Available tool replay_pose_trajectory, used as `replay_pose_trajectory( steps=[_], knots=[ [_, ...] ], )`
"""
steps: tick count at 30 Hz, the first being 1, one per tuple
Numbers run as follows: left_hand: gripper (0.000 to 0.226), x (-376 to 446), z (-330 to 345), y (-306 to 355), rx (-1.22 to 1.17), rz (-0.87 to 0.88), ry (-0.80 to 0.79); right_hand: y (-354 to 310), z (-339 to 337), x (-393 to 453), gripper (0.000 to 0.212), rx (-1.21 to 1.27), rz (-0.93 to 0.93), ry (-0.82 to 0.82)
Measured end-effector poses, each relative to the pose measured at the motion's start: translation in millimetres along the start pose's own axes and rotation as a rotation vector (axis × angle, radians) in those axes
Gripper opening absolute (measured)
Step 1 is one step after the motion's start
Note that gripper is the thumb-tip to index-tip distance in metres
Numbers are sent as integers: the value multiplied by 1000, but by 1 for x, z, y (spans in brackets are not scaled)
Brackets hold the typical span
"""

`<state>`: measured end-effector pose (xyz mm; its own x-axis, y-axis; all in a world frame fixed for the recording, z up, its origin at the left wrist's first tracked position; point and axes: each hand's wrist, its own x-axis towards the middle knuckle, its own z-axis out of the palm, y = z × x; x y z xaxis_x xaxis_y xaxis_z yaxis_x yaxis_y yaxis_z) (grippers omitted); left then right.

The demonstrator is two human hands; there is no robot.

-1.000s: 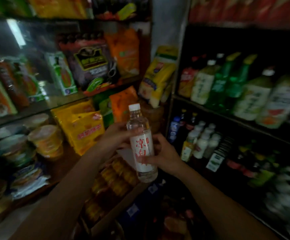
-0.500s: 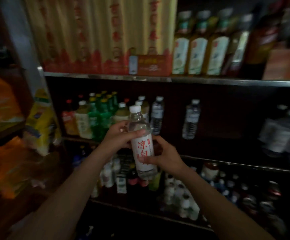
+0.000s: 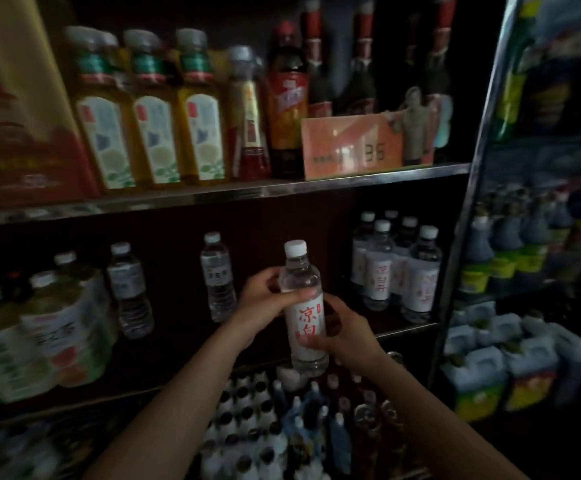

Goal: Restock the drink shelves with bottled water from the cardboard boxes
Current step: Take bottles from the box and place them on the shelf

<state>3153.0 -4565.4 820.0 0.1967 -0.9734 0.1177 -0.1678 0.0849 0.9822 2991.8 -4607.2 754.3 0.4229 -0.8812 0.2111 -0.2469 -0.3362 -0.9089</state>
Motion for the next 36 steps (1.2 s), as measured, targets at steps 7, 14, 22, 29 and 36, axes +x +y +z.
replay_pose_trajectory(
  steps=[7, 14, 22, 29, 36],
  knots=[
    [44, 70, 75, -24, 10, 10, -119, 61, -51, 22, 55, -8, 102, 240],
    [44, 112, 131, -44, 41, 55, -180, 106, -77, 36, 47, -5, 153, 384],
    [73, 146, 157, -50, 344, 224, -186, 107, -93, 48, 33, -242, 122, 469],
    [79, 153, 173, -45, 480, 250, -52, 108, -90, 62, 40, -471, 152, 533],
    [50, 142, 169, -65, 505, 109, -157, 106, -82, 60, 44, -643, 180, 599]
  ],
)
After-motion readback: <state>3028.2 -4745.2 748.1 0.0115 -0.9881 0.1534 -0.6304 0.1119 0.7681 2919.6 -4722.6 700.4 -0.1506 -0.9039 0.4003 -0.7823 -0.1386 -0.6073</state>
